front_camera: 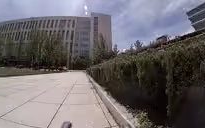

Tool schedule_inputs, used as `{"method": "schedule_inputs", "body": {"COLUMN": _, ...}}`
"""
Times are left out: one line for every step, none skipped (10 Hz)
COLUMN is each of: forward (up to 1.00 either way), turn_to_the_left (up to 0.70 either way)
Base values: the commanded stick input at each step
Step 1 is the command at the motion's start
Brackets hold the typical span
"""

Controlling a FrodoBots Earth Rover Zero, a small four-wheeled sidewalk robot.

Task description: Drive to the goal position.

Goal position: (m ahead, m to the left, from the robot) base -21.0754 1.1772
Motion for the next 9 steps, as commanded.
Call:
{"method": "schedule_inputs", "body": {"forward": 0.10, "turn_to_the_left": 0.00}}
{"method": "schedule_inputs", "body": {"forward": 0.10, "turn_to_the_left": 0.00}}
{"method": "schedule_inputs", "body": {"forward": 0.10, "turn_to_the_left": 0.00}}
{"method": "schedule_inputs", "body": {"forward": 0.10, "turn_to_the_left": 0.00}}
{"method": "schedule_inputs", "body": {"forward": 0.10, "turn_to_the_left": 0.00}}
{"method": "schedule_inputs", "body": {"forward": 0.10, "turn_to_the_left": 0.00}}
{"method": "schedule_inputs", "body": {"forward": 0.10, "turn_to_the_left": 0.00}}
{"method": "schedule_inputs", "body": {"forward": 0.10, "turn_to_the_left": 0.00}}
{"method": "schedule_inputs", "body": {"forward": 0.10, "turn_to_the_left": 0.00}}
